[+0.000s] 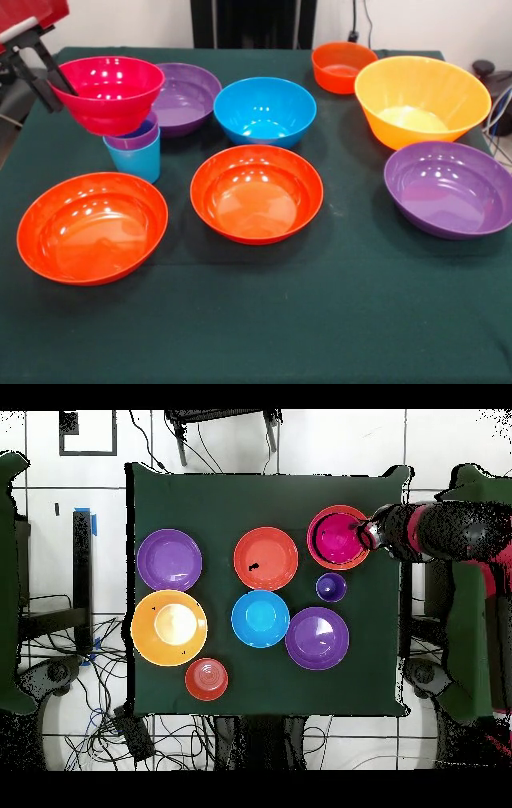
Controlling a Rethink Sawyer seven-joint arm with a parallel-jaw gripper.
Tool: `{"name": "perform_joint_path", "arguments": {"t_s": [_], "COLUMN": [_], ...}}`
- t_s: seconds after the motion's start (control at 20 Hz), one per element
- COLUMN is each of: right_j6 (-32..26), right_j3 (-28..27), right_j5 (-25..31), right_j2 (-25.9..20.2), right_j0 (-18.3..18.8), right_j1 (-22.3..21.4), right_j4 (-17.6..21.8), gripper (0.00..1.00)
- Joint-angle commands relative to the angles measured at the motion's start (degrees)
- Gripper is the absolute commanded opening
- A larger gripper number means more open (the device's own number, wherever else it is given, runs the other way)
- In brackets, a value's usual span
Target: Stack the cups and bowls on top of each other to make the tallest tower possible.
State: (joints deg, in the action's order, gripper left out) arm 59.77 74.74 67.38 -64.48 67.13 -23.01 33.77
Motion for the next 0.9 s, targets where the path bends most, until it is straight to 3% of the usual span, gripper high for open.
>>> {"name": "perform_joint_path", "arguments": {"t_s": [0.05,0.5,0.9], "right_j6": [-21.5,-22.4,-19.7], "right_j3": [3.2,5.5,8.8], "right_j5": [6.3,5.5,3.5], "right_j2": [5.6,4.9,5.0], "right_j0": [-0.3,1.7,2.9], "right_j1": [-0.1,1.2,1.4], "right_j4": [4.6,4.1,3.8], "gripper": [0.0,0.0,0.0]}}
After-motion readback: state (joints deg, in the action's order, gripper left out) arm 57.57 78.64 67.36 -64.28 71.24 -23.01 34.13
